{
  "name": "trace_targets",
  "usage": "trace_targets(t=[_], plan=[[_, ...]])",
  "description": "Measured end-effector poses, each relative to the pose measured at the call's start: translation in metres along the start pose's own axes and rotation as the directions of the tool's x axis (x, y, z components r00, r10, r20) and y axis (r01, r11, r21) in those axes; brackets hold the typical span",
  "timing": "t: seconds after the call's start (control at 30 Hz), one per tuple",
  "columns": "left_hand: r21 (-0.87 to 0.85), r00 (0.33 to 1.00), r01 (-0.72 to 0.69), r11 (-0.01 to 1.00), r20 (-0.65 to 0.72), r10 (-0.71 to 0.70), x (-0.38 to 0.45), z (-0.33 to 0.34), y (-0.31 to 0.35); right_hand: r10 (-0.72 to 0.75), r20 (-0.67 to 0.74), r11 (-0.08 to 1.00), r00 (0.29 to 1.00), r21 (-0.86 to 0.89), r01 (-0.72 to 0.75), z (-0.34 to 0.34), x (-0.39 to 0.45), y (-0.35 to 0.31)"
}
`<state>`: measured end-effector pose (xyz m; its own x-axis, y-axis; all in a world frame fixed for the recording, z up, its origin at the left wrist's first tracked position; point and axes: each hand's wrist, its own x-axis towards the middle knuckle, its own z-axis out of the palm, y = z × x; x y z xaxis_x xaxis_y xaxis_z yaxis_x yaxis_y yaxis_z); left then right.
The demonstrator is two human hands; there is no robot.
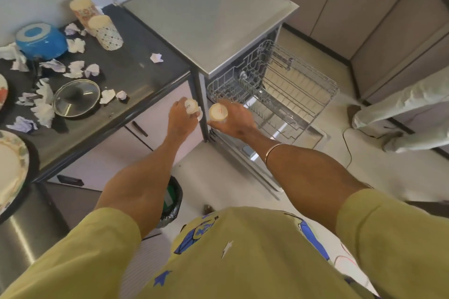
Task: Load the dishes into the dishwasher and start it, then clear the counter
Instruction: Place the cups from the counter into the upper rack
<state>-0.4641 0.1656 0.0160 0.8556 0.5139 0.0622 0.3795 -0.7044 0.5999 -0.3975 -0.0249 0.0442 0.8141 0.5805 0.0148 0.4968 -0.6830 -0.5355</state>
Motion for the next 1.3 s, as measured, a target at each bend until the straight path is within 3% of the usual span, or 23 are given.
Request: trace_targets(t=[0.43, 0.77, 1.3], plan=[[-0.135, 0.998, 0.045, 0.99, 0.039, -0.04, -0.081, 0.082, 0.103, 0.058, 0.004, 0.998, 0.998, -0.024, -0.058, -0.075, -0.098, 0.118], [-0.113, 0.996, 0.069, 0.991, 0.058, -0.063, -0.119, 0.135, 0.15, 0.052, 0.01, 0.998, 0.999, -0.035, -0.052, -0.106, -0.142, 0.18], [-0.11, 0.972, 0.192, 0.975, 0.158, -0.174, -0.06, 0.198, 0.172, 0.145, 0.116, 0.989, 0.983, 0.014, -0.147, -0.123, -0.069, 0.249]])
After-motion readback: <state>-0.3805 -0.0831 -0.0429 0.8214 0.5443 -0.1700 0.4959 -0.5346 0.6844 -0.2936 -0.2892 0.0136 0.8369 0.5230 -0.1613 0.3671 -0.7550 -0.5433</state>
